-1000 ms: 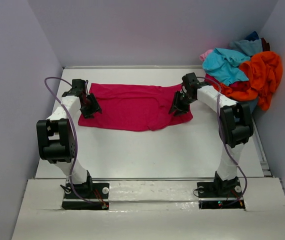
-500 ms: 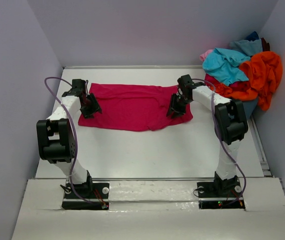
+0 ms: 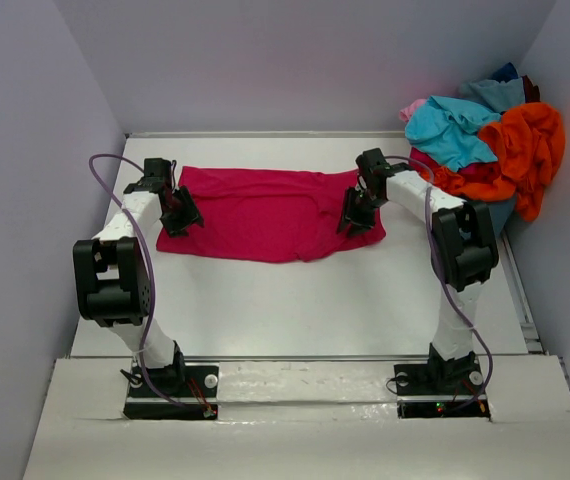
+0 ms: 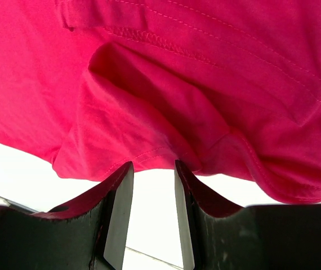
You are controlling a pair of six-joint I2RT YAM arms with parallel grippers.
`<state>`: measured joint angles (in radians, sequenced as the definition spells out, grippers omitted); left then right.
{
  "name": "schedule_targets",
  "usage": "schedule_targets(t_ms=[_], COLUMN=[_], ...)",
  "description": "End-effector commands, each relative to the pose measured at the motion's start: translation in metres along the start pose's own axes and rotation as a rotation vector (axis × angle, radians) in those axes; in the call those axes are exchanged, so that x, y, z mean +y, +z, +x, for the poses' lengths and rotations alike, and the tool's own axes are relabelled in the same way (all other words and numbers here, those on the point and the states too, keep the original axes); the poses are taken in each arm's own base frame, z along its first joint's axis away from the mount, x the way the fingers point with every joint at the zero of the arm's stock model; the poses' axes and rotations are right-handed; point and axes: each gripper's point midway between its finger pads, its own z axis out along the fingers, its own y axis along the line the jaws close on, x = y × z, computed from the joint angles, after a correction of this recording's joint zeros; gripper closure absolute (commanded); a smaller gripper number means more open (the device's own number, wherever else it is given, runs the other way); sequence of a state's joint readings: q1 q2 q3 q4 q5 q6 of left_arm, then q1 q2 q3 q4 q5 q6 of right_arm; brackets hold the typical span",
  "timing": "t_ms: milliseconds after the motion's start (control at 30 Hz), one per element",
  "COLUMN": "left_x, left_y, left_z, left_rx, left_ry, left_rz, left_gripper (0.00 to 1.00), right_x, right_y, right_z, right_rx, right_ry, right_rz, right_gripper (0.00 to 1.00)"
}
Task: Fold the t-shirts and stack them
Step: Fold the tshirt
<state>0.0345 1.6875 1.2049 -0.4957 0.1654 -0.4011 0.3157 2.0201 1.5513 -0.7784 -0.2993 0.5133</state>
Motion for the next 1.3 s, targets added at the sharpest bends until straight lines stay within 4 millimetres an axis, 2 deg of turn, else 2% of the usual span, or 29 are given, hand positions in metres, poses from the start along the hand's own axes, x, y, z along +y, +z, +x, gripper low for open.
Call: schedule_targets(t_ms=[0,467,800,1267], left_x=[-0.003,-0.004,-0.002,0.005], left_y=[-0.002,-0.001,0.001,0.005], left_z=[-0.006,-0.007,-0.005,-0.006], left_rx=[-0.013,-0.009,-0.002,-0.022], left_ry=[0.013,0.014,0.012,-0.010], left_rz=[0.014,0.012,0.005,-0.029], left_gripper=[0.43,0.43,0.43,0.42], right_x=[0.010,0.003,-0.006,-0.013], right_y=[-0.020,-0.019,-0.003,0.007], right_z=[-0.013,-0.033,-0.015,0.001], right_rx=[-0.060,-0.103,-0.038,0.012], right_ry=[-0.050,-0.082,-0.083,-0.082], right_rz=[0.007,0.080,0.076,0.060], right_gripper=[0.59,0.59,0.59,0.59])
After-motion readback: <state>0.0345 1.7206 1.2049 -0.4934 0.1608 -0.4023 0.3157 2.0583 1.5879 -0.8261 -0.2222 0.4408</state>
